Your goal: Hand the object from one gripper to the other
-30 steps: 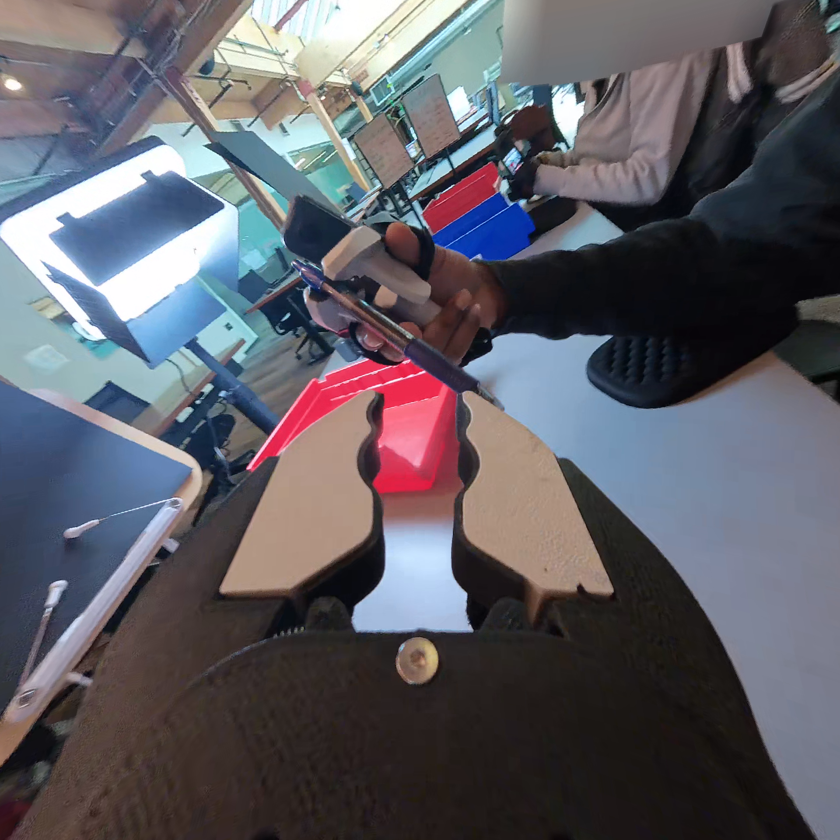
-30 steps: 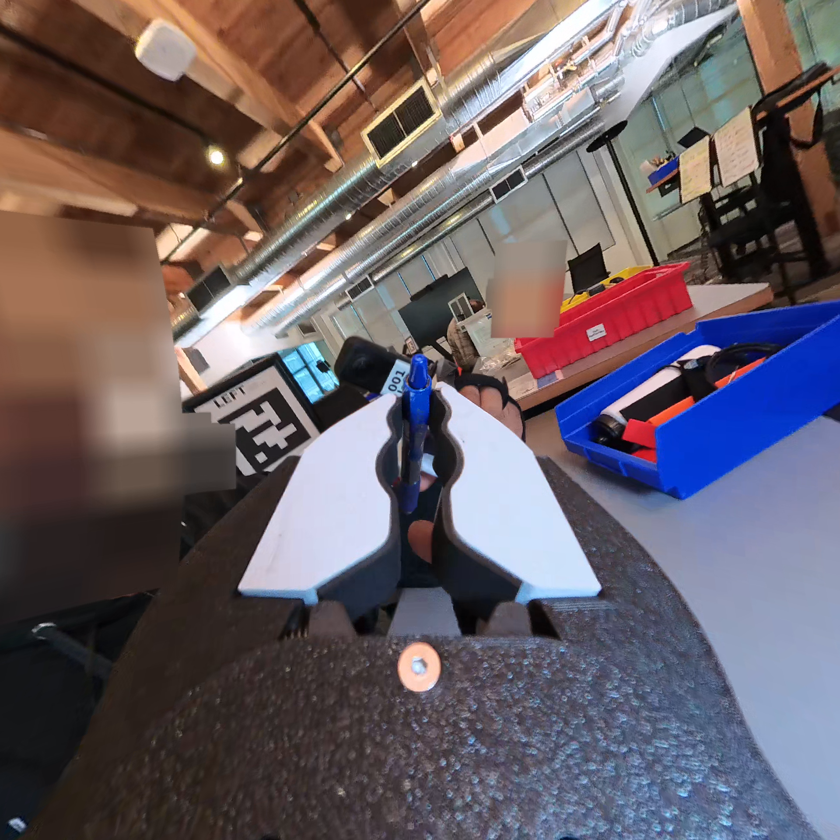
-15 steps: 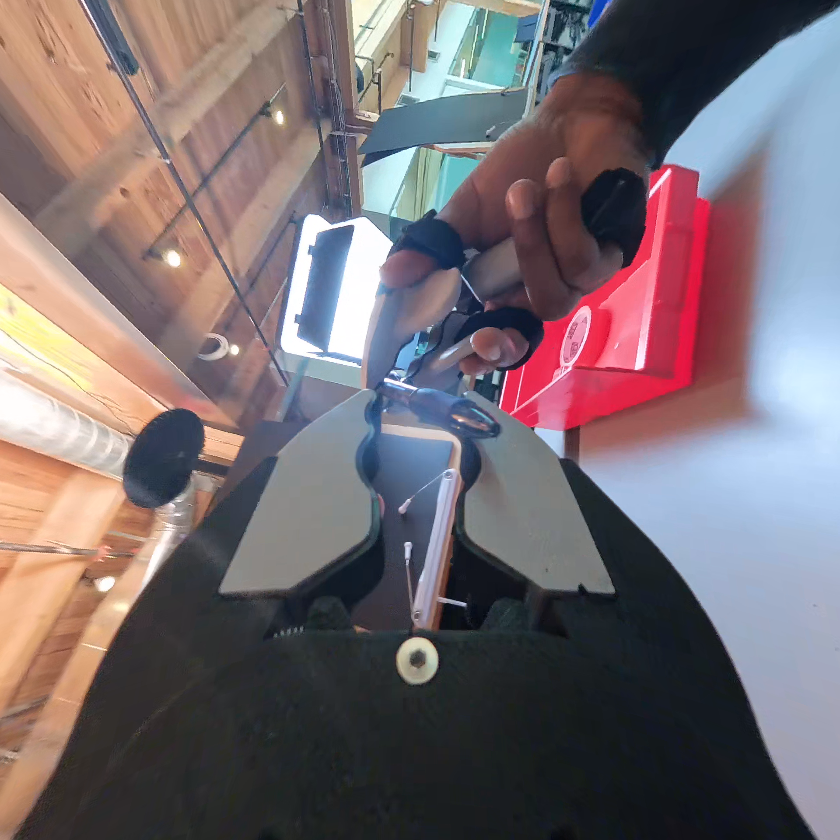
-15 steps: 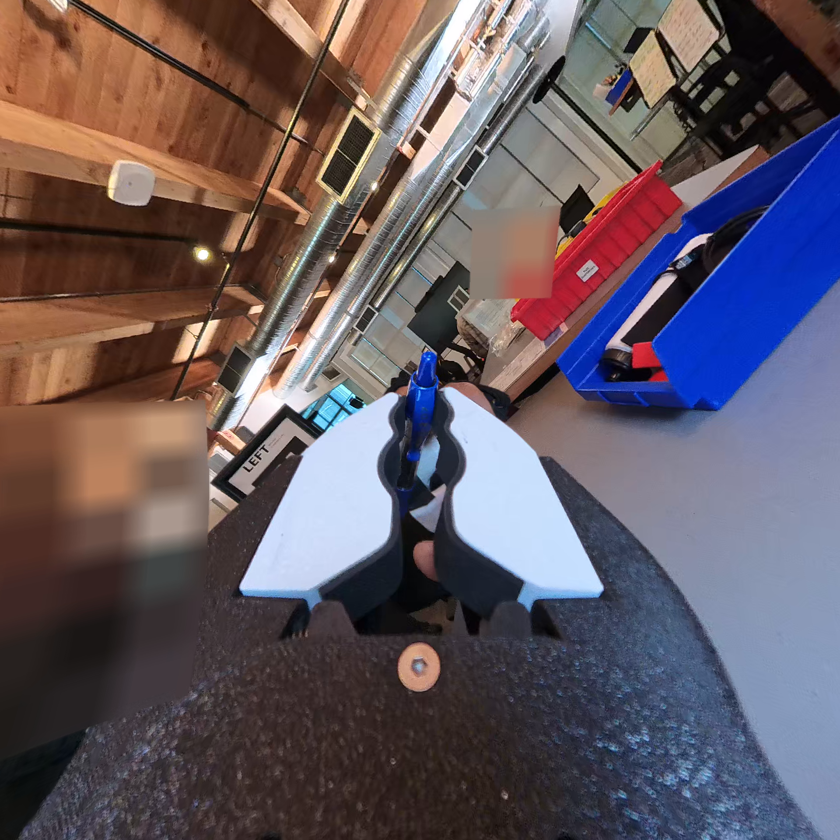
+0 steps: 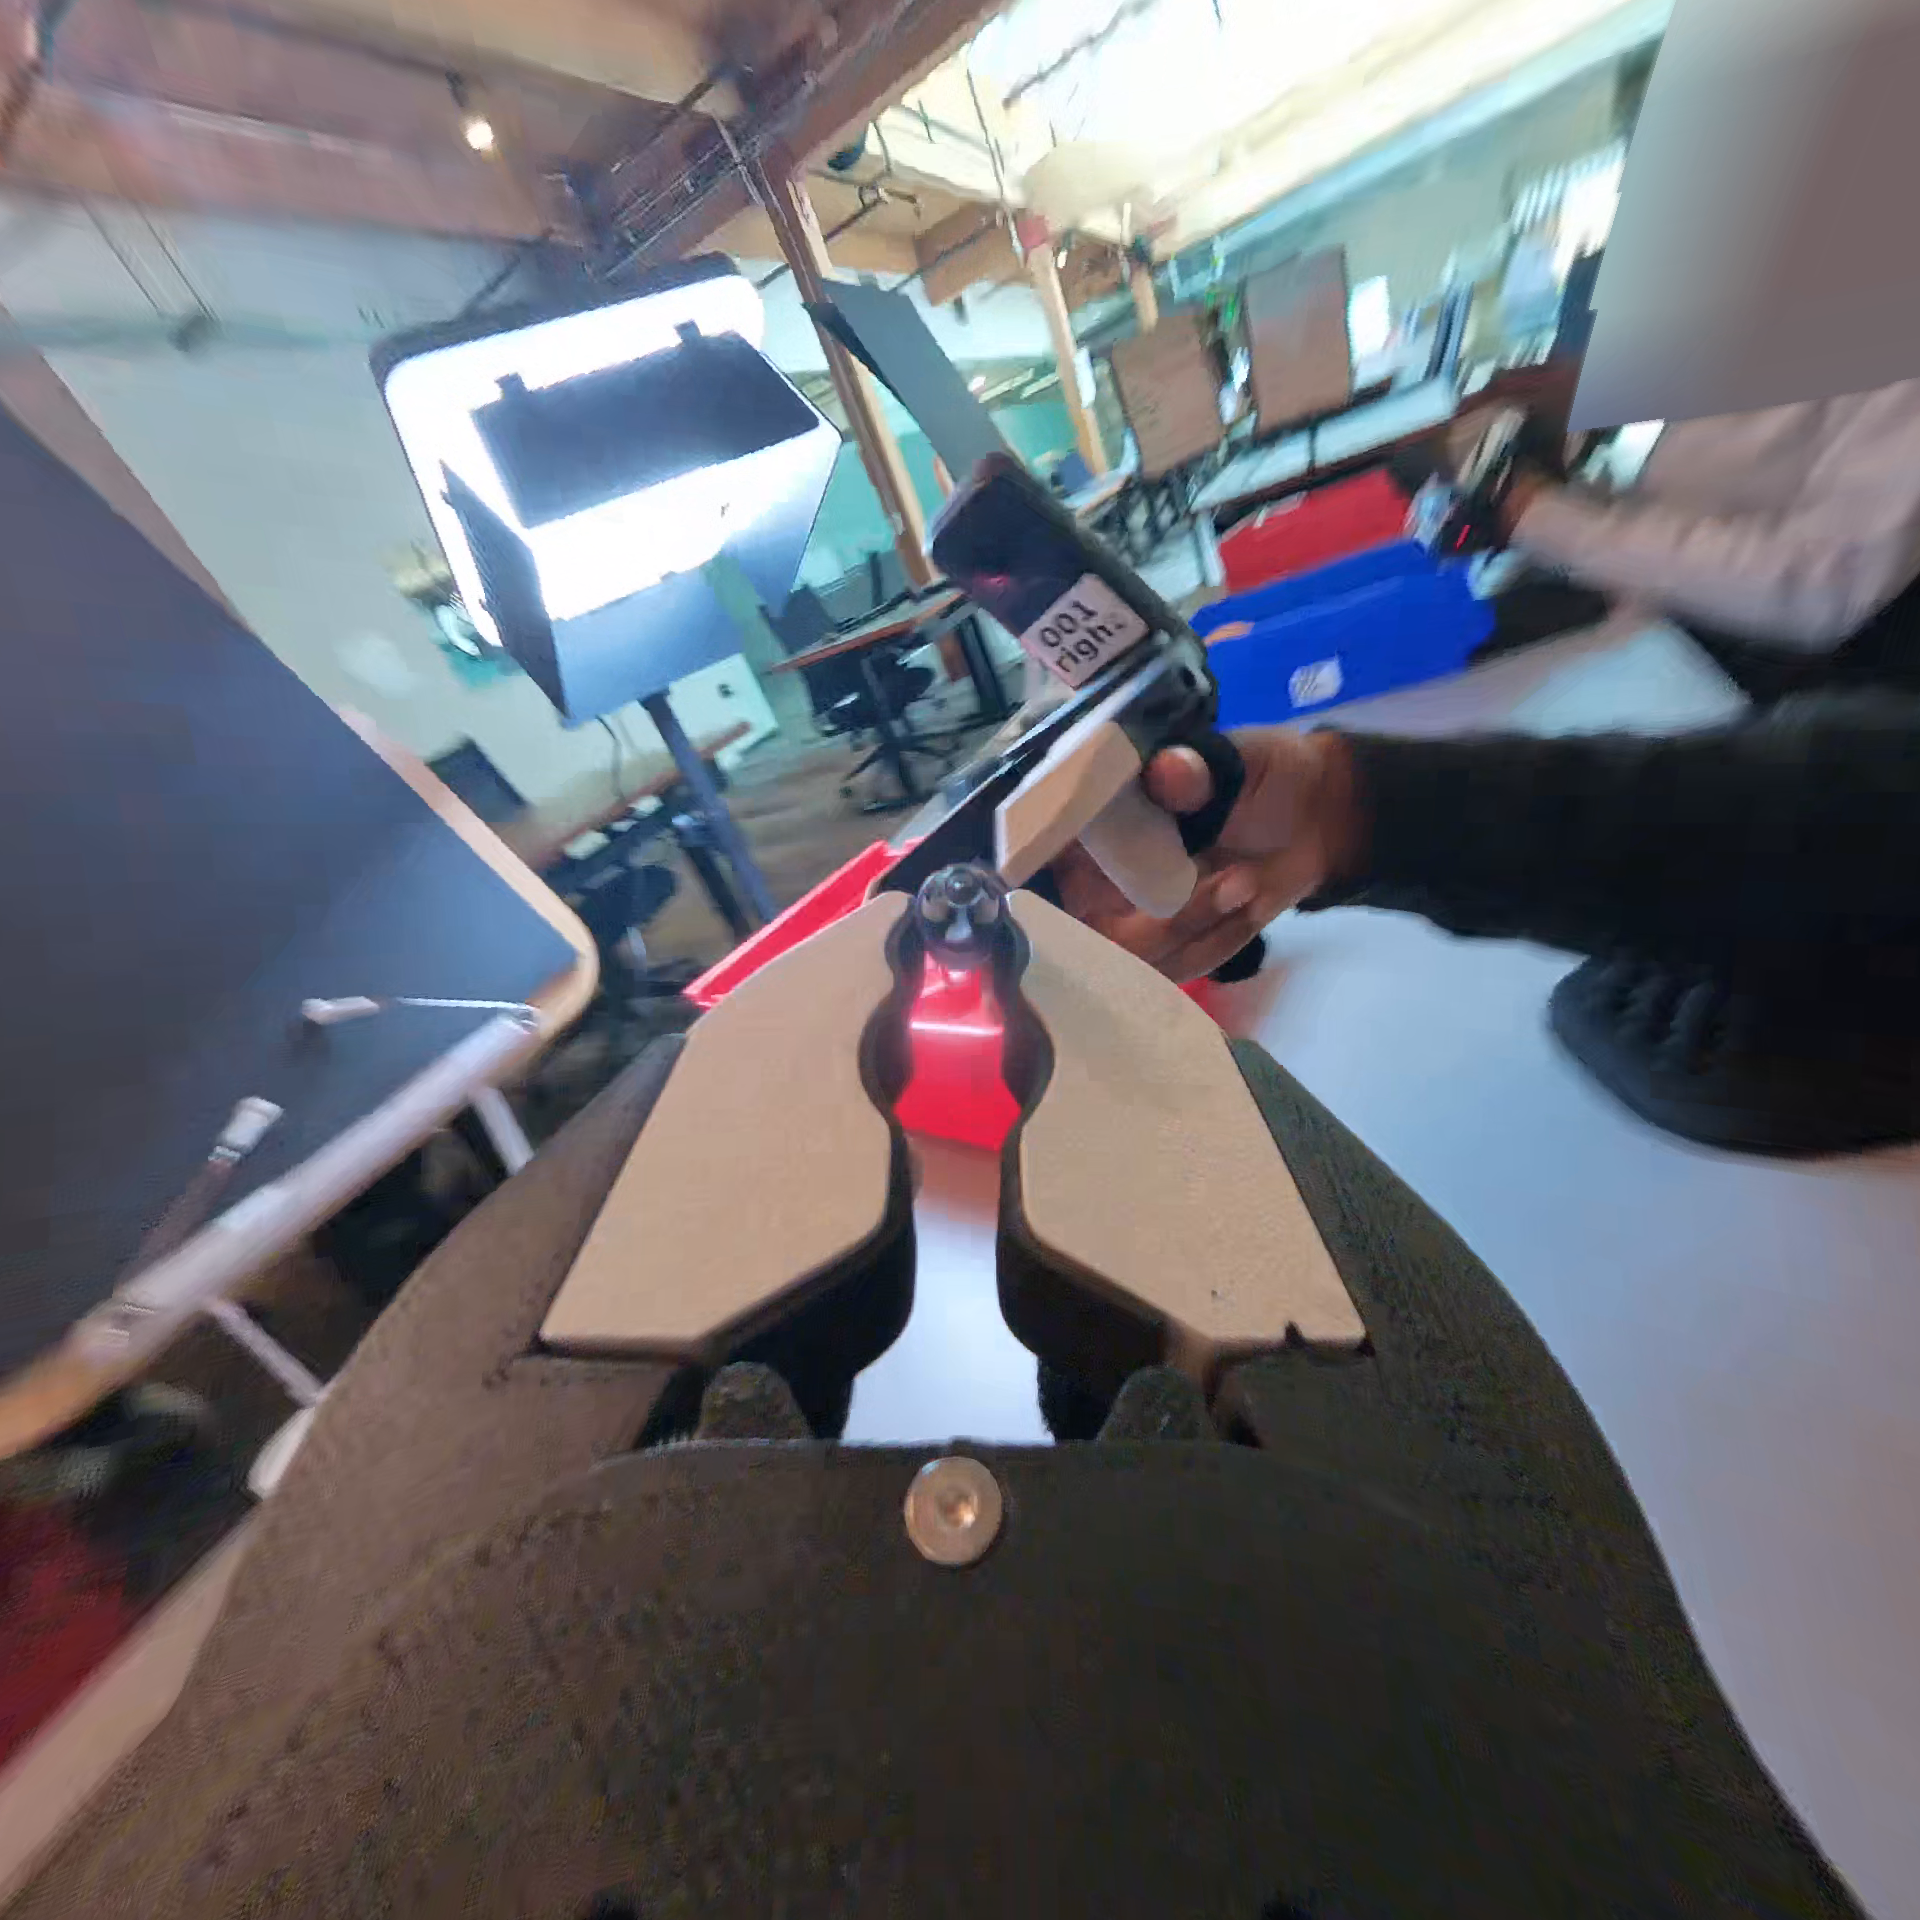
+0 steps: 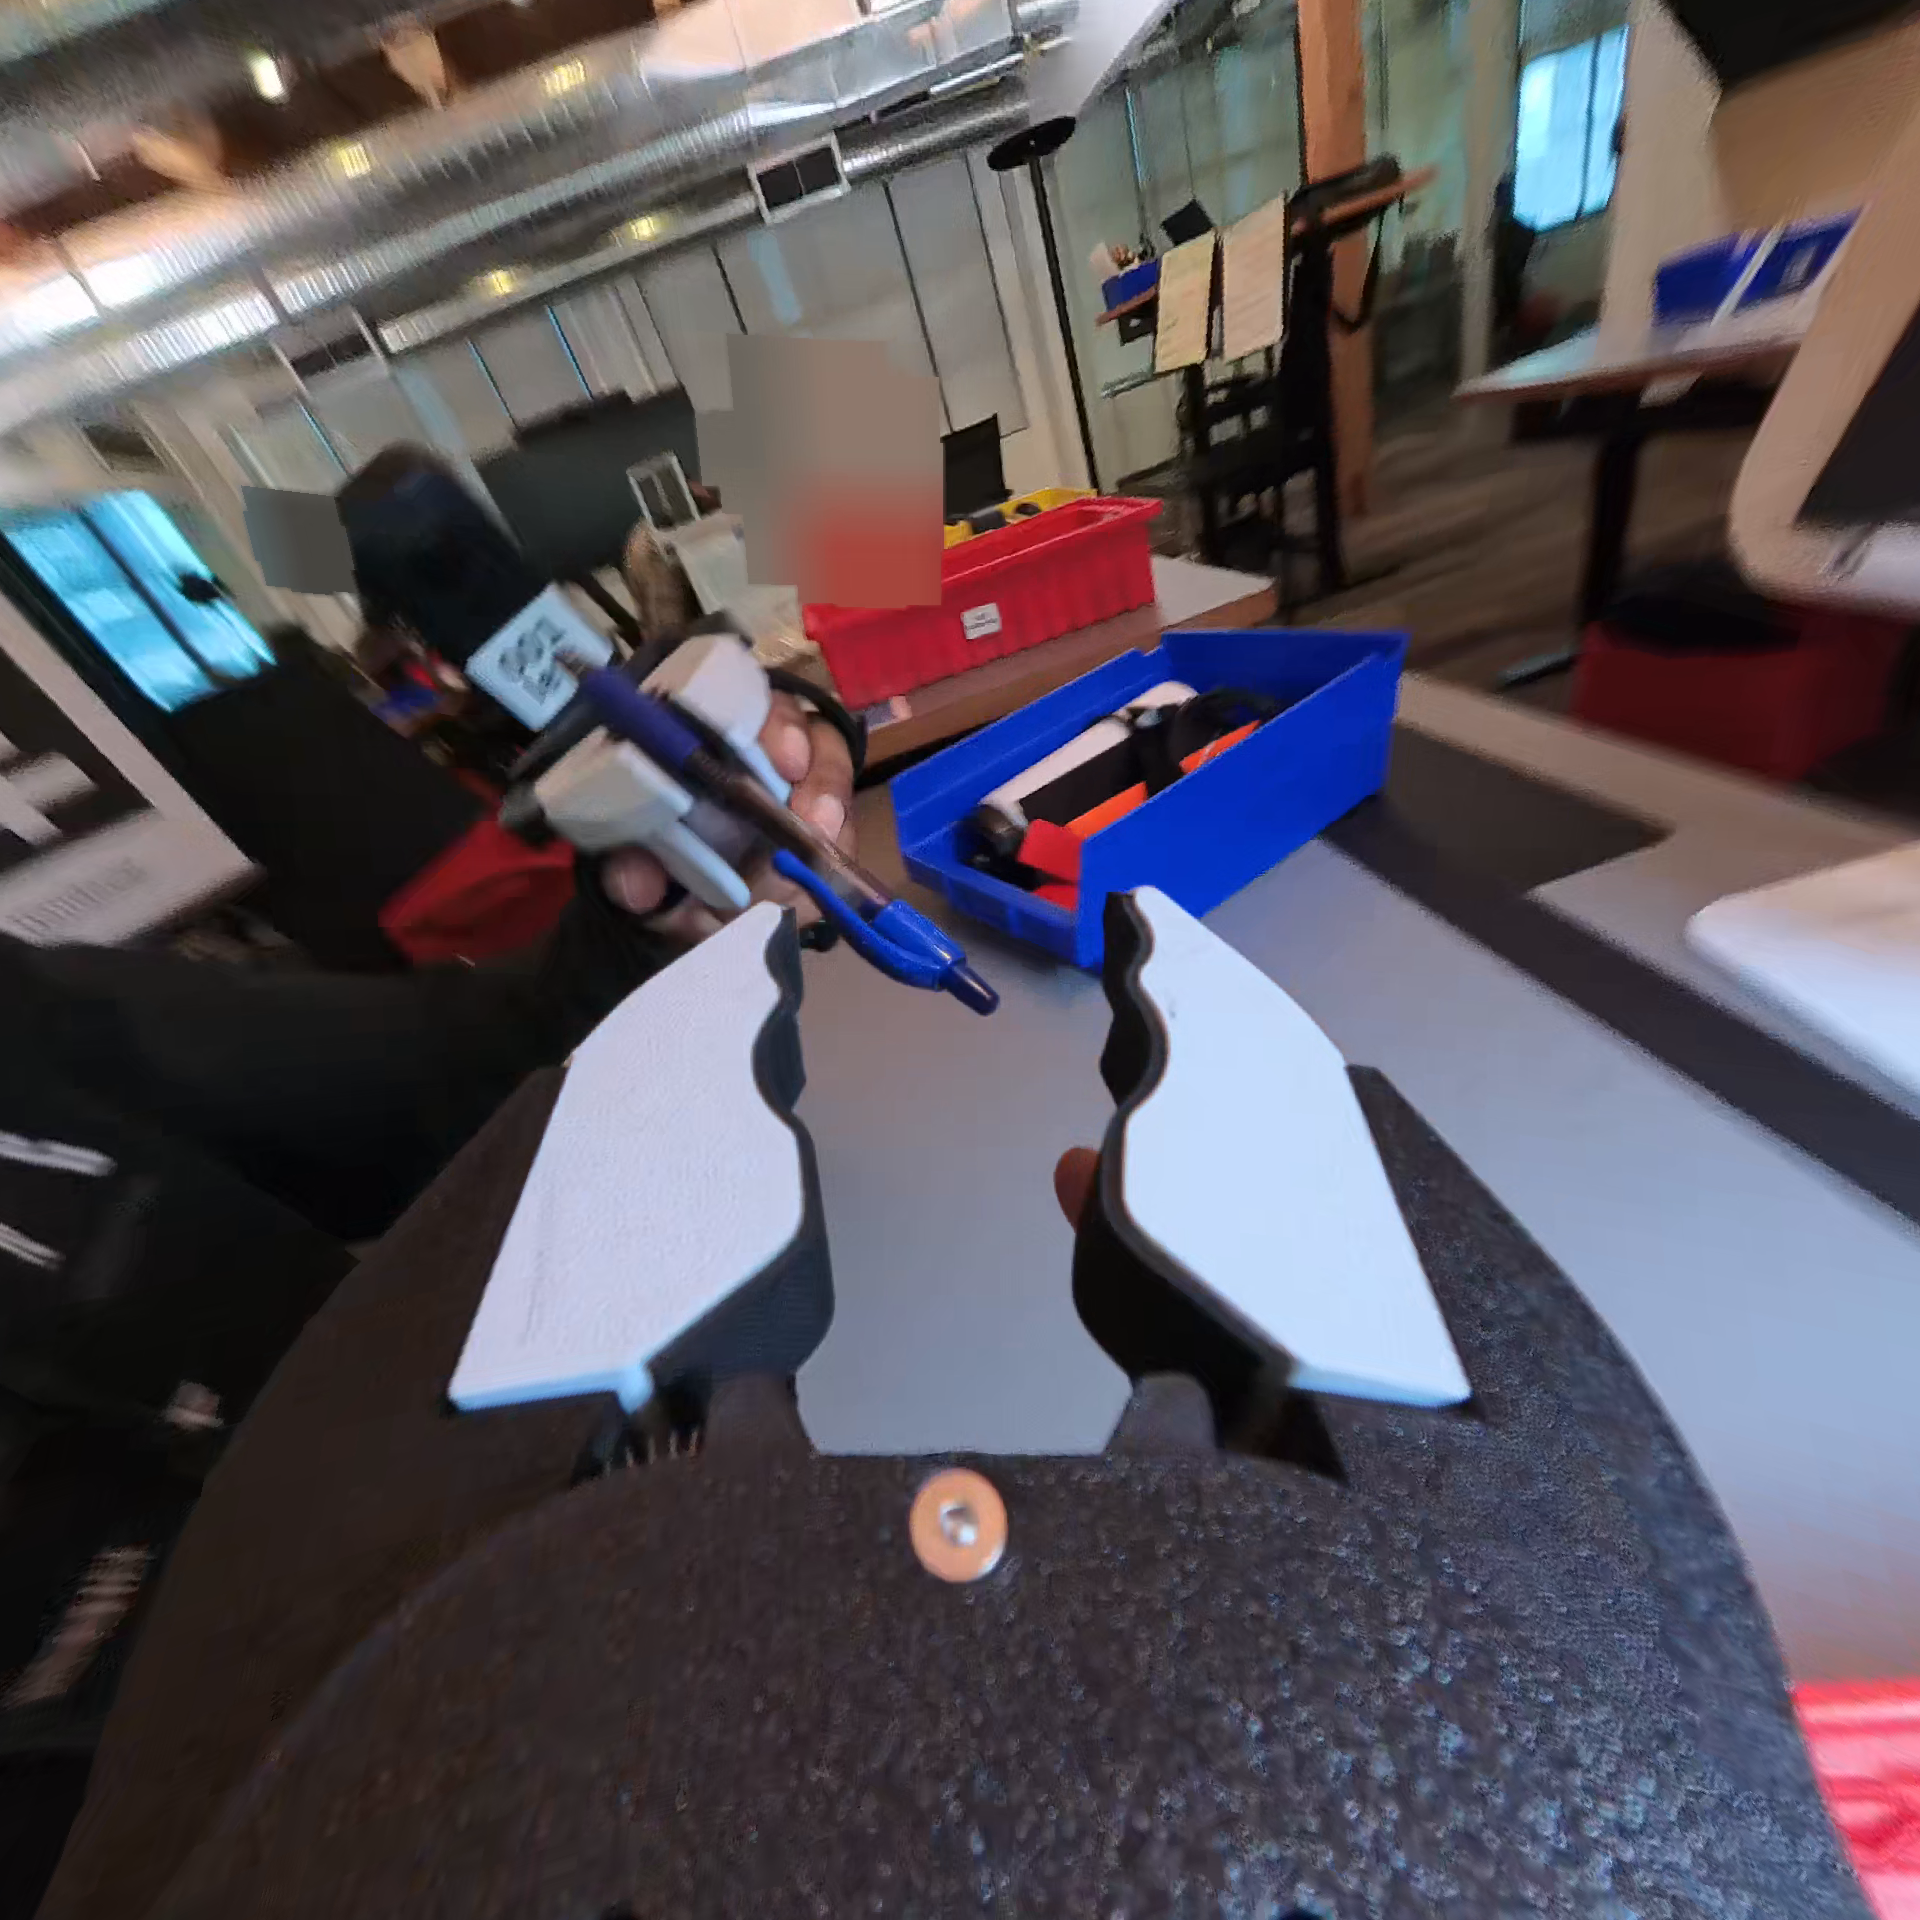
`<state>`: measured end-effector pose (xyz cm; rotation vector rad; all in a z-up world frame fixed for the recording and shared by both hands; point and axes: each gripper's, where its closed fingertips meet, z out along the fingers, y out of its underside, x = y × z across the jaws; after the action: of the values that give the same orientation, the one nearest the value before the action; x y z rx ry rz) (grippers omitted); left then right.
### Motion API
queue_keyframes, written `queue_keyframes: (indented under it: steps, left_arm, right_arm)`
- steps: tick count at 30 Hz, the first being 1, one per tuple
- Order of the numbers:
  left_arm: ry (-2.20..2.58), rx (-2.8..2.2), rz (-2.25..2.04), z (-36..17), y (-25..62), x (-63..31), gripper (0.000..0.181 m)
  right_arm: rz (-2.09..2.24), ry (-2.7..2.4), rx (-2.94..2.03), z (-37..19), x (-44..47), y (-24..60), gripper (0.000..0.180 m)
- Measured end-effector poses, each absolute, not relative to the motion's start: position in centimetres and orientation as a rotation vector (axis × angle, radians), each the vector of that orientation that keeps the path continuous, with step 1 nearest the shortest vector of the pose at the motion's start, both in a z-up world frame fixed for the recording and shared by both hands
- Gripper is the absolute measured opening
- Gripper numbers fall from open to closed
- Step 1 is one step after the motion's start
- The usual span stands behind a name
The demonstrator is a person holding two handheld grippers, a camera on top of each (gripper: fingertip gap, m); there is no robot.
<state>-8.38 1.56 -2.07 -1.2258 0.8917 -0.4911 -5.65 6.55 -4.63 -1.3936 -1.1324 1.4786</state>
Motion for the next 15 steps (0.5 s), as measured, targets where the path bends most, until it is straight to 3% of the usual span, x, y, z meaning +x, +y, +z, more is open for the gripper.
queue_keyframes:
  steps: [8,15]
  left_arm:
    - [0.598,-1.399,-1.043,-1.6,2.9,-10.1,0.012]
    - [0.596,-1.457,-1.073,-2.6,3.4,-9.9,0.012]
  right_arm:
    - [0.749,-1.405,-1.026,-4.8,-5.7,4.9,0.036]
    - [0.675,-1.456,-1.073,-6.5,-6.8,4.8,0.014]
